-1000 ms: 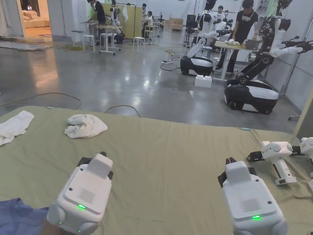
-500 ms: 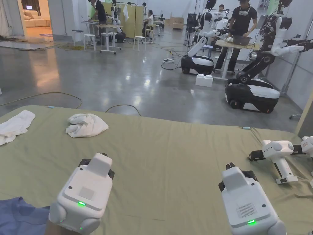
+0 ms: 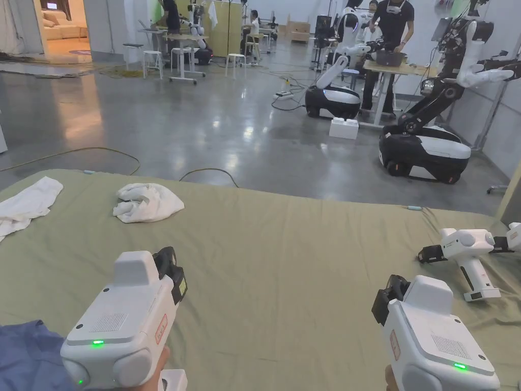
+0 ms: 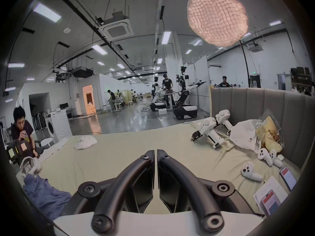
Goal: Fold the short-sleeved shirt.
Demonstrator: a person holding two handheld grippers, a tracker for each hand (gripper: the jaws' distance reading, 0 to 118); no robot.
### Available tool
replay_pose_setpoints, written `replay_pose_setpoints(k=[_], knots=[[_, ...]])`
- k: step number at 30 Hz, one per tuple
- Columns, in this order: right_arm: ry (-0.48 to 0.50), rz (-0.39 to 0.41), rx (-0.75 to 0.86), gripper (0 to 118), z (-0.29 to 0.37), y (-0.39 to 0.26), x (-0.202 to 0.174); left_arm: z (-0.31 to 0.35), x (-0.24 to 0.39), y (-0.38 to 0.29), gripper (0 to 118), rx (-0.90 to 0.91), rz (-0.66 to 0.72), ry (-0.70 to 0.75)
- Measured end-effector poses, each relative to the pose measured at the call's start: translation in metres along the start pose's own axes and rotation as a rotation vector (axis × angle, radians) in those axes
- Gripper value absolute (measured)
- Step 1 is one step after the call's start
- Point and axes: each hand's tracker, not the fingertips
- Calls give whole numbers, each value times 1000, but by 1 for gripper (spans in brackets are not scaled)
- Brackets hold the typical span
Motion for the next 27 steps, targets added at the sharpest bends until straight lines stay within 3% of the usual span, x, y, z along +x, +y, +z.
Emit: replay_pose_setpoints(k=[4,16,20,22,24,27], knots=[[12,68,6,2,1,0,-8,3,-15,5,0,-101,-104,30],[47,106,-66,2,-10,-24,-15,39,-191,-26,0,-498,50,250],[58,109,-112,2,-15,-32,-17,38,-245,-46,0,-642,15,305],[65,112,-131,2,-18,-37,-19,36,-262,-55,19,-692,31,334],[66,118,-153,2,-21,-42,-19,35,-277,-66,55,-709,54,332],[64,117,-173,2,-23,-47,-20,30,-277,-81,91,-794,41,280]])
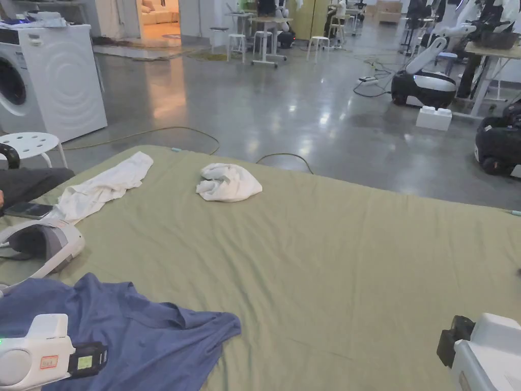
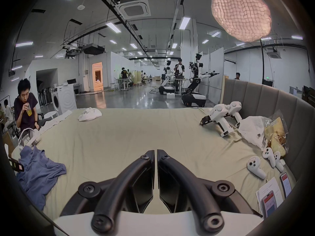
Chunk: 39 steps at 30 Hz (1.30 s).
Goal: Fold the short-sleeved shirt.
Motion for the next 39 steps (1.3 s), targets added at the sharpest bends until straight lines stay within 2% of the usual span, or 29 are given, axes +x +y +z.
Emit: replay_pose_setpoints(k=[5,6,8,9,10,11,12,13,17,18,21,26,27,33,39], knots=[[-2,7,-24,2,-3,-4,0,-23,19,-17,91,-93,-52,-86],[-3,9,-28,2,-3,-5,0,-31,24,-22,84,-136,-55,-71],[-2,16,-34,2,-4,-5,0,-43,24,-29,78,-180,-81,-57],[-3,21,-39,2,-4,-5,1,-39,28,-32,78,-108,-122,13],[-4,24,-41,2,-4,-5,1,-34,32,-33,78,-85,-126,-5],[-4,27,-42,2,-4,-6,1,-34,33,-36,71,-86,-121,-8],[-5,29,-42,2,-4,-6,2,-32,36,-37,52,-74,-126,-29],[-7,30,-44,2,-4,-6,2,-30,39,-39,40,-64,-132,-28],[-6,21,-53,2,-6,-7,1,-46,30,-36,11,-61,-140,0],[-4,20,-54,2,-6,-8,0,-44,31,-36,1,-47,-132,10],[0,26,-52,2,-5,-8,-2,-40,29,-37,0,-37,-112,-6],[2,32,-43,2,0,-6,-3,28,48,-18,0,153,-71,-34],[0,34,-41,2,0,-6,-3,19,33,-10,0,178,-62,-48],[0,23,-17,2,3,1,0,59,32,20,0,315,-61,-74],[-4,12,5,2,7,8,3,118,60,61,0,481,-52,-157]])
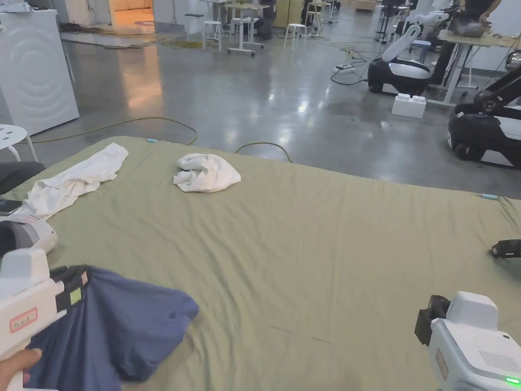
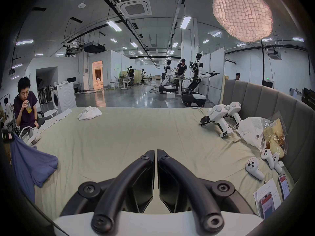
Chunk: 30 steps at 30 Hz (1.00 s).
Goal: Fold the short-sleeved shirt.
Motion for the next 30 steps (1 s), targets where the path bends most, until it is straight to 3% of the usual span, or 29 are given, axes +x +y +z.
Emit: replay_pose_setpoints(k=[7,18,23,30], knots=[[-2,-17,43,2,12,12,7,22,70,66,0,144,-71,-156],[-34,-43,97,2,33,23,35,25,218,101,0,232,-154,-493],[-70,-63,114,2,42,24,57,13,294,83,0,175,-191,-623],[-125,-78,113,2,55,18,89,-20,369,0,0,-67,-267,-769]])
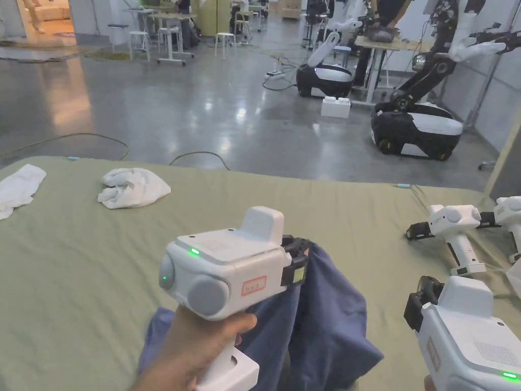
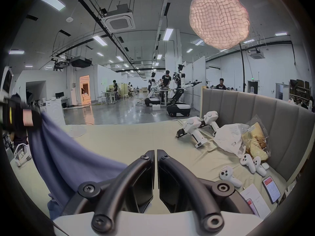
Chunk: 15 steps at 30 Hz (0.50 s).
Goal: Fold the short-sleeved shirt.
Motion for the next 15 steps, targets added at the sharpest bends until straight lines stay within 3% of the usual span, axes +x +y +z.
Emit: replay_pose_setpoints(k=[4,5,7,9,10,15], knots=[[-23,2,-23,2,2,-7,14,-27,18,-51,1,-106,24,-56],[-25,2,-29,2,2,-9,16,-30,20,-61,6,-122,31,-58],[-29,4,-42,2,2,-13,18,-33,22,-79,28,-126,45,-50],[-26,5,-52,2,1,-17,18,-33,19,-90,65,-134,55,-25],[-21,8,-56,2,1,-18,17,-28,18,-92,74,-136,56,-16],[19,35,-51,2,2,-18,4,1,-8,-92,75,-51,92,86]])
